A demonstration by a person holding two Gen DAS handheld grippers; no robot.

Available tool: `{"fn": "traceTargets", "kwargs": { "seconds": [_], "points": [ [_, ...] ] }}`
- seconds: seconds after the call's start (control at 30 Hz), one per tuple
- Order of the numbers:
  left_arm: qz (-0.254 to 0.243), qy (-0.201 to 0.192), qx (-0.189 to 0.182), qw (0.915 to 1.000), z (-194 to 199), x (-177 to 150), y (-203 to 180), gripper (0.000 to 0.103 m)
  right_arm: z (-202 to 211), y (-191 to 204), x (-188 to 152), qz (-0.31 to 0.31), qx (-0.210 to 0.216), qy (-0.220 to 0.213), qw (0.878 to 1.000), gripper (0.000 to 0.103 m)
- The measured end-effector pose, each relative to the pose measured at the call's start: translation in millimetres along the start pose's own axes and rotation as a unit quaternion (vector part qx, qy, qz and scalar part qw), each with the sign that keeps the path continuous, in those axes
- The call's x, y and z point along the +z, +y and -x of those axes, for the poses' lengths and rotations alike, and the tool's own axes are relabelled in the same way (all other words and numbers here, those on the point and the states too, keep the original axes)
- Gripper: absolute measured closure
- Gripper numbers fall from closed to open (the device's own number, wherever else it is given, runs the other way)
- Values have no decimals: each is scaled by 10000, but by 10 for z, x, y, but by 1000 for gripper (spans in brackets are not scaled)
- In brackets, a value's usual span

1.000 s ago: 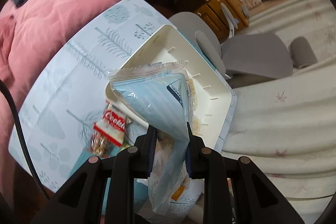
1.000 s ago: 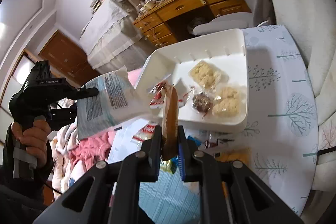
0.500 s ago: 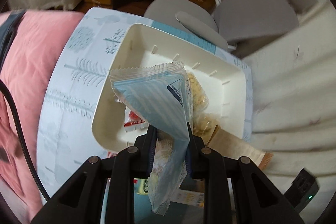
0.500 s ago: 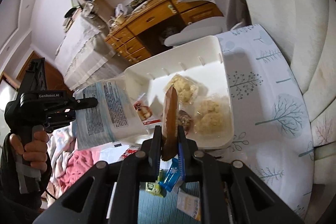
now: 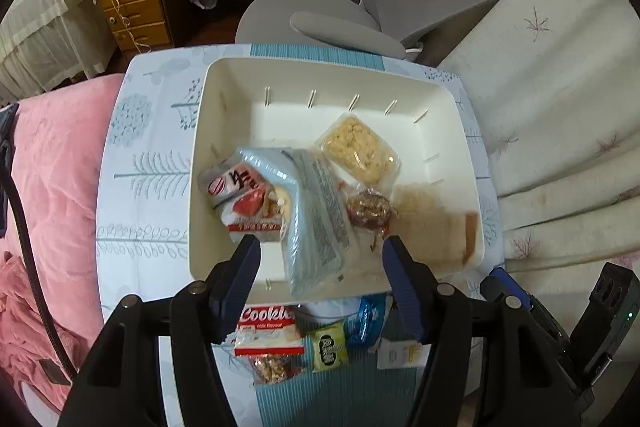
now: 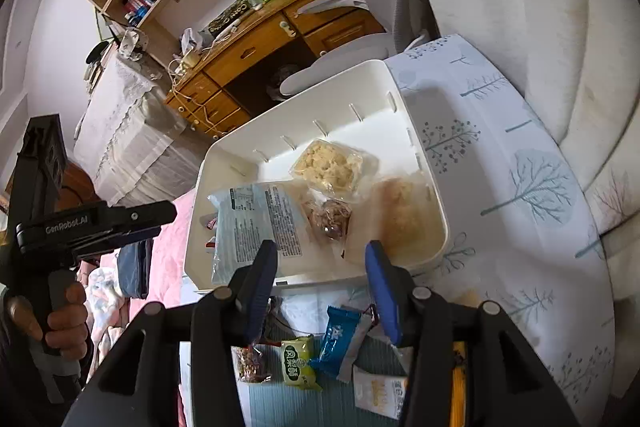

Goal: Organize snacks
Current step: 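Lower both held bags into the white tray and open both tools, then grasp the clear nut bag with left tool while right tool grasps the orange OATS bag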

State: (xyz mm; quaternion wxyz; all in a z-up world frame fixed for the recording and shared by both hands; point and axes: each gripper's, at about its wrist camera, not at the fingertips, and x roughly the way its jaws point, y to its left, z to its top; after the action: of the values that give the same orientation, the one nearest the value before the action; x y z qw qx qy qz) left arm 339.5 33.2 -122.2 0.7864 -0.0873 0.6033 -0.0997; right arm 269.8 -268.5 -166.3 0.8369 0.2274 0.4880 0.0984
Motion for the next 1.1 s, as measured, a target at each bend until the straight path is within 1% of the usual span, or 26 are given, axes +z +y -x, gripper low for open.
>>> {"fn": "traceTargets", "kwargs": {
  "seconds": [0.17, 0.23, 0.27, 0.3, 0.4, 0.53, 0.6, 0.67, 0.9, 1.1],
  "points": [
    [-66, 38, 55, 10000, 36, -134, 119, 41, 59, 11, -100, -133, -92, -52, 9999, 52],
    [-123, 9, 72, 9999, 57, -198, 156, 38, 87, 17, -135, -167, -137, -73, 9997, 51],
    [-155, -2, 89, 9998, 62, -238, 177, 33, 104, 17, -151, -186, -147, -85, 9997, 51],
    [-184, -13, 110, 9998, 70, -270, 190, 31, 121, 17, -172, -213, -157, -98, 9996, 51],
    [-266, -9, 119, 9996, 73, -378, 238, 31, 168, -2, -257, -346, -230, -107, 9991, 50],
    [-285, 176, 103, 9994, 13, -541, 303, 30, 194, -69, -377, -568, -376, -49, 9977, 44],
    [-280, 244, 149, 9992, -9, -627, 325, 29, 183, -116, -443, -662, -491, 32, 9966, 44],
    [-261, 311, 175, 9990, -37, -715, 353, 26, 172, -167, -521, -758, -605, 146, 9952, 44],
    [-86, 665, 211, 9975, -209, -1021, 437, 25, 152, -319, -738, -1132, -763, 484, 9895, 44],
    [175, 1002, 426, 9939, -368, -1226, 486, 25, 142, -423, -913, -1444, -920, 704, 9827, 44]
  ]
}}
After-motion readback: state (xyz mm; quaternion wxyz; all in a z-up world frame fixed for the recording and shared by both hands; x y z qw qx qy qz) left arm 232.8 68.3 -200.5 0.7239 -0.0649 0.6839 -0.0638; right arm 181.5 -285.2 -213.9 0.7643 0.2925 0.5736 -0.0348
